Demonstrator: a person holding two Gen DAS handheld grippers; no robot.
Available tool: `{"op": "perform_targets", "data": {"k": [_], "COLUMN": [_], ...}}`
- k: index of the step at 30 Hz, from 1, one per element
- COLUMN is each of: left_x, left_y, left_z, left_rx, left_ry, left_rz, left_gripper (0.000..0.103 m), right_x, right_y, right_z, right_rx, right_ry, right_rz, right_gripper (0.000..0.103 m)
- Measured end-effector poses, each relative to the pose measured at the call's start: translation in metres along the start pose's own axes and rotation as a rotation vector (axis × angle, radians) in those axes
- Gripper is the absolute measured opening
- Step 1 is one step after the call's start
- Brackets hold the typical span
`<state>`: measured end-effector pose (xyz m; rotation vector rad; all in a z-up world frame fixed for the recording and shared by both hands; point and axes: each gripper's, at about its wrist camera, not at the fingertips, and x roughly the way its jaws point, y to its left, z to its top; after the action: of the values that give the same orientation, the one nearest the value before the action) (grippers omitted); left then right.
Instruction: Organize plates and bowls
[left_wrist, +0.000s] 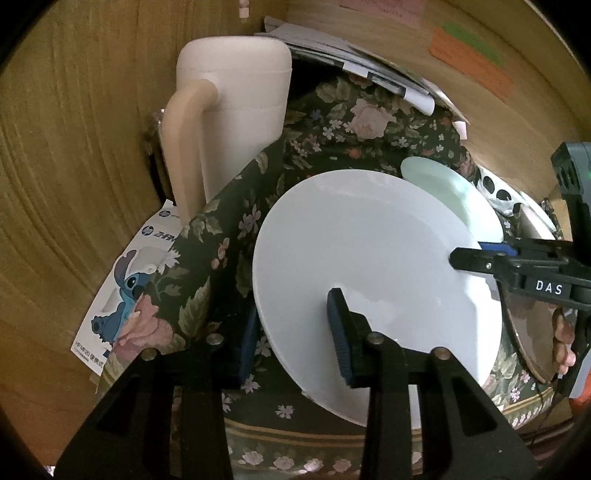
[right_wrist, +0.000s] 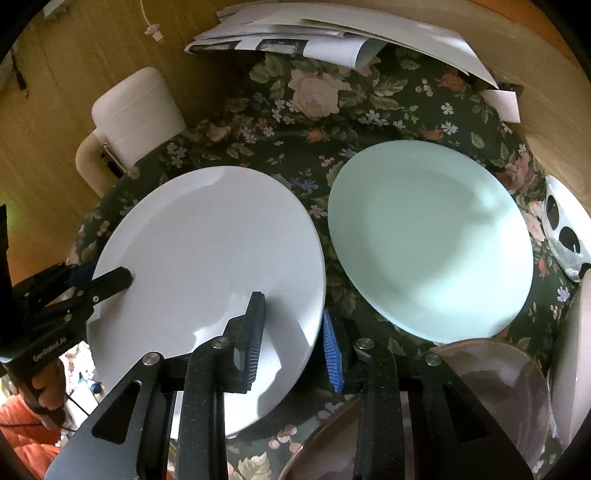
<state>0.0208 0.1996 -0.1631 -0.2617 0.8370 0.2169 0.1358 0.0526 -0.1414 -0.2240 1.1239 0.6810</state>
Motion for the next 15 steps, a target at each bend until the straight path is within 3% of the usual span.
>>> {"op": "perform_targets", "data": {"k": [15], "left_x": [-0.018], "left_y": [-0.022], "left_z": [0.01], "left_rx": [-0.017], "left_ry": [-0.04], "left_rz": [-0.037], "left_gripper": [0.036], "right_x": [-0.032], "right_y": [-0.014], "right_z": [-0.009], "right_rx": [0.061], "right_ry": [-0.067], "right_rz": [0.012], "right_gripper": [0.027]}}
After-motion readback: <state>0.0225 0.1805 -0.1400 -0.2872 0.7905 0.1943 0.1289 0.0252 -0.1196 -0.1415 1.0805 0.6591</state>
